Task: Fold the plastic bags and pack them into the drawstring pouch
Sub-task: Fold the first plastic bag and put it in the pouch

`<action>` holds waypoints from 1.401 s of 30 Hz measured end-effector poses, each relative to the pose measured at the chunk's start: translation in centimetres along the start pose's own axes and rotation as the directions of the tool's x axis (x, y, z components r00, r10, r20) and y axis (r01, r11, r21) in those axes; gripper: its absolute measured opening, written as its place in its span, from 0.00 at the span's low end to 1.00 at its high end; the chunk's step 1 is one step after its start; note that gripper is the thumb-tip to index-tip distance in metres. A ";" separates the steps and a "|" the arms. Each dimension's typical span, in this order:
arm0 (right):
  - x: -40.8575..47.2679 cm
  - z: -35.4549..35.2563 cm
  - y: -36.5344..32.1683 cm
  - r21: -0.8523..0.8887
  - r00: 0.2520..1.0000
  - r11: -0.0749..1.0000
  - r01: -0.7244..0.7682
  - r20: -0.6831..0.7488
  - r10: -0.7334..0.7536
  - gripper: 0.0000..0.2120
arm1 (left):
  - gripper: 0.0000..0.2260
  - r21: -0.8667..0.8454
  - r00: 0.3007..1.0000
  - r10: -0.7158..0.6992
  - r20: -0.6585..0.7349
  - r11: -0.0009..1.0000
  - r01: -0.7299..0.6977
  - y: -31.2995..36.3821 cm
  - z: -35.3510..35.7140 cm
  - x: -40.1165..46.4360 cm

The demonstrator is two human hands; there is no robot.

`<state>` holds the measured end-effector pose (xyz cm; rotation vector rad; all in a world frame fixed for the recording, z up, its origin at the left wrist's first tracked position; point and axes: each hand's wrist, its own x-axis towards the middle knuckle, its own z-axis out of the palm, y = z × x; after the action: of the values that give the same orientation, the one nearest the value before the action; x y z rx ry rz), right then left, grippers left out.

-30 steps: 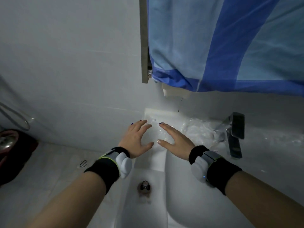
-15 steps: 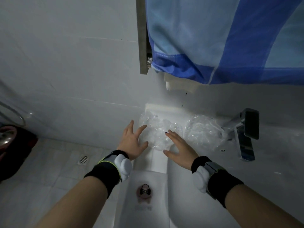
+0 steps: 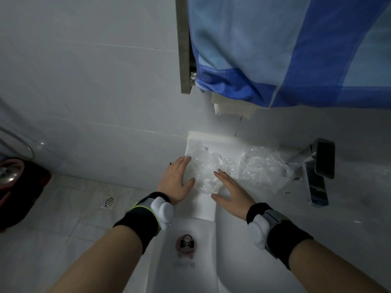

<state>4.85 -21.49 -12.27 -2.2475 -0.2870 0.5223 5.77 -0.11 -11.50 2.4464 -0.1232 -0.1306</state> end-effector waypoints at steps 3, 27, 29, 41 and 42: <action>-0.6 -0.7 -1.1 0.014 0.999 1.000 0.024 -0.035 -0.023 0.32 | 0.29 -0.105 0.998 0.028 -0.057 0.994 -0.034 1.2 -0.8 -0.5; -8.1 -10.7 -13.3 0.411 0.994 0.908 -0.078 -0.034 0.101 0.25 | 0.26 -0.436 0.958 0.278 -0.067 0.856 -0.279 14.8 -13.0 -8.1; -9.7 -11.2 -14.2 0.389 0.994 0.917 -0.084 -0.026 0.102 0.16 | 0.26 -0.446 0.955 0.294 -0.049 0.849 -0.284 16.2 -13.7 -9.1; -15.9 -14.6 -17.5 0.556 0.939 0.820 0.138 -0.336 0.069 0.10 | 0.38 -0.609 0.984 0.150 -0.098 0.773 -0.179 21.8 -13.8 -12.1; -16.3 -15.0 -17.8 0.556 0.929 0.816 0.161 -0.365 0.066 0.10 | 0.40 -0.659 0.992 0.118 -0.052 0.742 -0.123 22.0 -13.5 -12.5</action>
<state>-3.50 -25.61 14.58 -1.6805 0.0185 0.1153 -6.09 -6.97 13.72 1.7130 -0.1951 -0.0874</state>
